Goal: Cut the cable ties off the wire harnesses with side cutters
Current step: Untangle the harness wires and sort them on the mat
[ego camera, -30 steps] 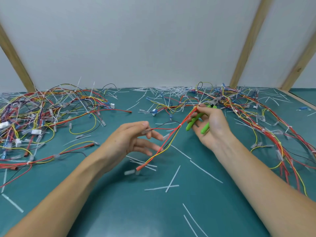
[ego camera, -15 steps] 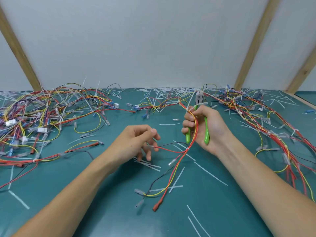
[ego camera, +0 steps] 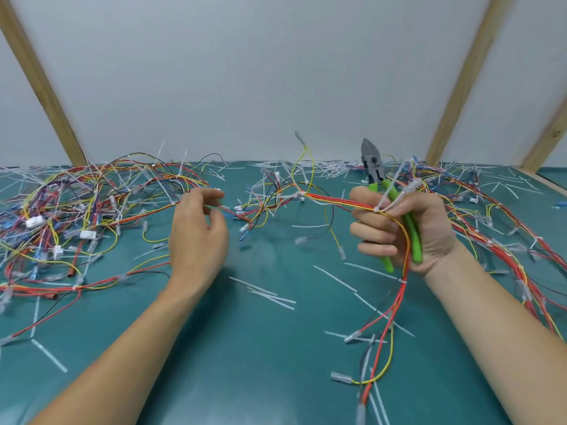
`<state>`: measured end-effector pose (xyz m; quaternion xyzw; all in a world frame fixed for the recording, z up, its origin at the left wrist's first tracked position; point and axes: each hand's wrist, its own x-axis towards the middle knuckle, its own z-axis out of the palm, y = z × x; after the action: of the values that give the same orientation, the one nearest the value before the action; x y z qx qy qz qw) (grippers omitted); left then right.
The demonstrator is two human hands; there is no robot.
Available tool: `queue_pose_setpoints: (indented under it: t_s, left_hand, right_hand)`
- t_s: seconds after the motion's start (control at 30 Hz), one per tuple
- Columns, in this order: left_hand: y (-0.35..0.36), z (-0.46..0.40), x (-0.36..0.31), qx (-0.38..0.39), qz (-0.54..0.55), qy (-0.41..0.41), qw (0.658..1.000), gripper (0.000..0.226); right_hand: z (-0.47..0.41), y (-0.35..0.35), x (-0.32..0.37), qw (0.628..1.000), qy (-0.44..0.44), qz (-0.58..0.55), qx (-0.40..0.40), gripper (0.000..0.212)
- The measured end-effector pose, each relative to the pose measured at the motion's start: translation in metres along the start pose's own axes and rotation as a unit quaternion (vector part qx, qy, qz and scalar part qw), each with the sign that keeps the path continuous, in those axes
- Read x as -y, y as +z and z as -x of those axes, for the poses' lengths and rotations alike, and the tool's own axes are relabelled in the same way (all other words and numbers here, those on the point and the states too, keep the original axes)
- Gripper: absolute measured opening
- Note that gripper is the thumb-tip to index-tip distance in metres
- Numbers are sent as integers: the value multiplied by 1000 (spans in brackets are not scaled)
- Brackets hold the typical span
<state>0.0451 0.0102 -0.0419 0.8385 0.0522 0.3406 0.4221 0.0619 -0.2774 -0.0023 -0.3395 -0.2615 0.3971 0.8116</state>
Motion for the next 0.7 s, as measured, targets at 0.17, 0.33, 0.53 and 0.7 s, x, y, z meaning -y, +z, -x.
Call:
queue_pose_setpoints:
  t_s: [0.17,0.33,0.53,0.7]
  left_hand:
    - [5,6,12,156,-77,17,985,44]
    - [12,9,16,333,-112,101,931,58]
    - [10,13,3,300,-31,181,936,30]
    - [3,23,-15,348,-29,147,926,22]
  right_hand:
    - [10,-17,6,999,-13,-21,-27,31]
    - [11,-24,7,998,-24,1,-62,24]
    - [6,-24,6,984,-49,63,-157,13]
    - [-13,-36,-1,836,-138,230,-478,23]
